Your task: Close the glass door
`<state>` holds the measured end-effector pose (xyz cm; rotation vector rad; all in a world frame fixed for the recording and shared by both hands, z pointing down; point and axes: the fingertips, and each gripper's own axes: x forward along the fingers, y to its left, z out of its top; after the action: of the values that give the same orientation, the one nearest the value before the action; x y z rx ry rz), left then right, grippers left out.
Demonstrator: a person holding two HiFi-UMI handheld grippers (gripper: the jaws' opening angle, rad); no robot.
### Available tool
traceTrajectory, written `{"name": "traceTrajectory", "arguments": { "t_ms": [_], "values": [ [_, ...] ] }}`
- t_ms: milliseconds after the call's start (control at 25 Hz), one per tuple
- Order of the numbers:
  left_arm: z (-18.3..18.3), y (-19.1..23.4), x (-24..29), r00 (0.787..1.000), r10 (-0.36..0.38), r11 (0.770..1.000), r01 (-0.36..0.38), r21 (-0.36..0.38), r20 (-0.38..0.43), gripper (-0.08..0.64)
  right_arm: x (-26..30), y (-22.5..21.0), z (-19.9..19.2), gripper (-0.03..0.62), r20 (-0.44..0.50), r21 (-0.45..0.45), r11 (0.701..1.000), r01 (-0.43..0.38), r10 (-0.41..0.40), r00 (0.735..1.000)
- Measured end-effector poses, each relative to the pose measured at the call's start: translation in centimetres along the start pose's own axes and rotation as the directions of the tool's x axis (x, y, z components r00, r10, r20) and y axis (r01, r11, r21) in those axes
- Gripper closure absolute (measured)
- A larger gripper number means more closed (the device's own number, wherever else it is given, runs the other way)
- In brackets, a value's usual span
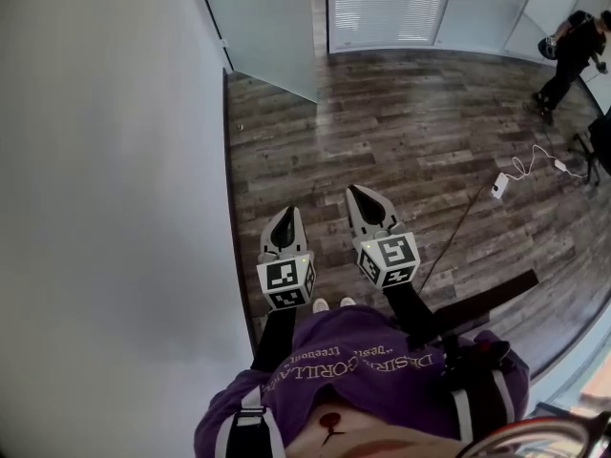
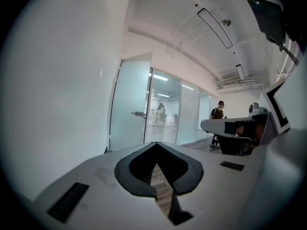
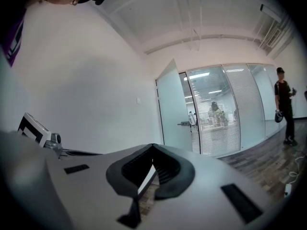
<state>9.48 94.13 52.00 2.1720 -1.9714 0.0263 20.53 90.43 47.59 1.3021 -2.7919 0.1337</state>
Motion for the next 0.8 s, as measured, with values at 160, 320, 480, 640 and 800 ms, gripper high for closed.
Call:
{"name": "traceTrajectory", "arguments": {
  "t_ms": [160,320,480,640,800],
  "values": [
    [-0.6,0.7,-1.2,1.0,0.01,1.0,-0.01,-0.008,0.0,0.56,-0.3,1.0,-0.5,0.603,-0.003,-0.004,1.0,0.006,-0.006,1.0],
    [-0.4,1.5,-1.7,1.0,0.013,1.0,-0.013,-0.015,-0.021,0.56,0.2,1.7,0.0,0.603,-0.014,0.0,1.0,0.015,-0.015,1.0],
    [-0.6,2.4,-1.9,0.999,0.012,0.999,-0.014,-0.036,-0.036,0.56,0.7,1.8,0.4,0.603,-0.027,-0.01,0.999,0.038,-0.038,0.999],
    [-1.6,3.8,-1.8,0.998,0.006,0.999,-0.009,-0.052,-0.057,0.56,1.3,2.3,-0.1,0.603,-0.029,0.0,0.998,0.064,-0.064,0.997],
    [-2.7,3.5,-0.7,0.998,-0.015,0.997,0.01,-0.073,-0.067,0.56,1.9,1.5,-1.1,0.603,-0.046,-0.003,0.997,0.08,-0.08,0.996]
  ]
}}
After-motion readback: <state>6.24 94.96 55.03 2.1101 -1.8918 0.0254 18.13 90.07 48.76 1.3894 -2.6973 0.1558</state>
